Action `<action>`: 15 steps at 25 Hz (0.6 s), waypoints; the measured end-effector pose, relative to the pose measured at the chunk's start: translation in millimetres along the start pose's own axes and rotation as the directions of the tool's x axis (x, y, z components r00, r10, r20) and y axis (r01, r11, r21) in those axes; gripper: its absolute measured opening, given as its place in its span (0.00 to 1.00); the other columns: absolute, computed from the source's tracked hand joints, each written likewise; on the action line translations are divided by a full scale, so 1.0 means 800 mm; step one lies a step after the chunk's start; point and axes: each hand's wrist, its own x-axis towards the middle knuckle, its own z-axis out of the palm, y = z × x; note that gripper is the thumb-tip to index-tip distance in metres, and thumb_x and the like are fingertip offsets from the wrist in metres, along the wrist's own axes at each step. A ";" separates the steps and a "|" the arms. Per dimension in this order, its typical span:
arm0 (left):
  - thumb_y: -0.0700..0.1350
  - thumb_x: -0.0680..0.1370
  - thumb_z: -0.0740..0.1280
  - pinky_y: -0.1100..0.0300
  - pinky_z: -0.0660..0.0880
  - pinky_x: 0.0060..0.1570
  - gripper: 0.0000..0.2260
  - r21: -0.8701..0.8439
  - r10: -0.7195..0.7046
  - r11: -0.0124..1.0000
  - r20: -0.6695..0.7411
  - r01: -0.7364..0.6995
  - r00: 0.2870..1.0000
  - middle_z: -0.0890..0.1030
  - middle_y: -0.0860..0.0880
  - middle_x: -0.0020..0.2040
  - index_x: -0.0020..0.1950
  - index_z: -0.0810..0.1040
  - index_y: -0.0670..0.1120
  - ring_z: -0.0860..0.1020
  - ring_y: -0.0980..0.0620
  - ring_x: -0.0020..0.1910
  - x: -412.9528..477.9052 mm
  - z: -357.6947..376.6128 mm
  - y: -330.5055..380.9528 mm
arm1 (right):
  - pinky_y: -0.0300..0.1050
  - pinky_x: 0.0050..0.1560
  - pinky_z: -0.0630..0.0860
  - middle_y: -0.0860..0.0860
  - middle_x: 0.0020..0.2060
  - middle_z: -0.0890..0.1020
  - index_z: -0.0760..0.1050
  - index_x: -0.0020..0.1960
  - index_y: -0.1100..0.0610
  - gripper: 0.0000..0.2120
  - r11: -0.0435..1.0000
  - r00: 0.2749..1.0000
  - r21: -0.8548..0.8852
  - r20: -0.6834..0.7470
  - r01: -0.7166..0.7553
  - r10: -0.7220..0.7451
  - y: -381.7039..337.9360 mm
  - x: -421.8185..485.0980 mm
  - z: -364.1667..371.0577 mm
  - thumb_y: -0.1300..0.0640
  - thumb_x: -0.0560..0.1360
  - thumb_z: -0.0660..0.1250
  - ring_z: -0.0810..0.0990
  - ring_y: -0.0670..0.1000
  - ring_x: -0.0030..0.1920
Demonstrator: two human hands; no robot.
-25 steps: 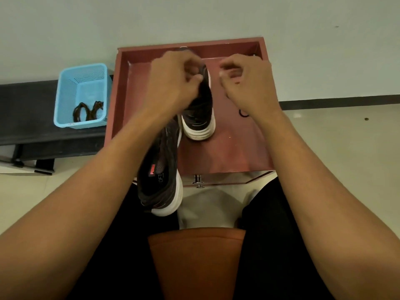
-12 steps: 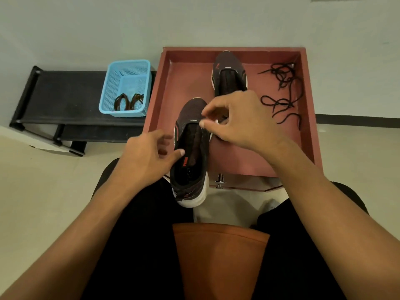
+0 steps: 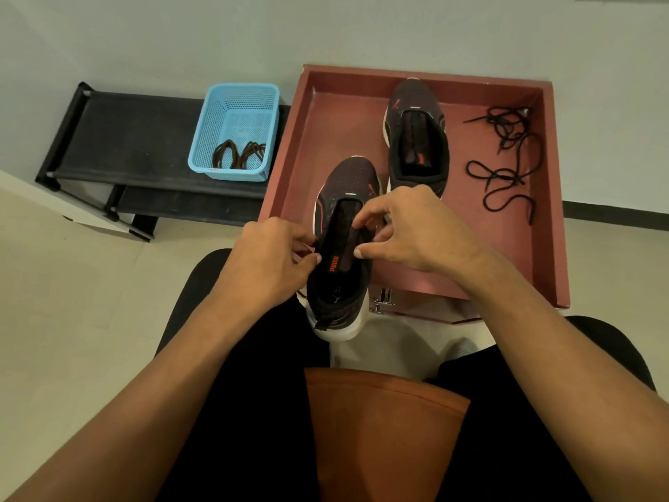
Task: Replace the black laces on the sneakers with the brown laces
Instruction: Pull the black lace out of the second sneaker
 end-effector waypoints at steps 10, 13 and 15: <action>0.48 0.77 0.76 0.53 0.82 0.57 0.11 0.041 0.015 0.999 -0.068 -0.013 0.998 0.87 0.54 0.46 0.58 0.87 0.51 0.85 0.54 0.49 0.014 0.006 0.010 | 0.50 0.54 0.84 0.47 0.52 0.86 0.85 0.61 0.47 0.18 0.999 0.995 -0.043 -0.101 -0.011 0.006 -0.001 0.024 0.013 0.51 0.73 0.81 0.86 0.47 0.48; 0.48 0.77 0.75 0.50 0.82 0.58 0.09 0.061 0.011 0.998 -0.102 -0.005 0.995 0.88 0.52 0.46 0.57 0.87 0.51 0.85 0.49 0.51 0.027 -0.001 0.016 | 0.50 0.56 0.84 0.49 0.52 0.87 0.85 0.60 0.48 0.16 0.997 0.985 -0.071 -0.172 0.002 -0.014 -0.004 0.038 0.018 0.53 0.74 0.80 0.86 0.49 0.49; 0.47 0.77 0.74 0.50 0.82 0.57 0.09 0.082 0.009 0.997 -0.109 0.000 0.994 0.87 0.52 0.46 0.57 0.88 0.51 0.85 0.48 0.51 0.037 -0.007 0.019 | 0.51 0.57 0.84 0.50 0.52 0.87 0.85 0.60 0.49 0.15 0.995 0.978 -0.098 -0.206 -0.001 -0.019 -0.005 0.046 0.019 0.53 0.74 0.79 0.86 0.51 0.51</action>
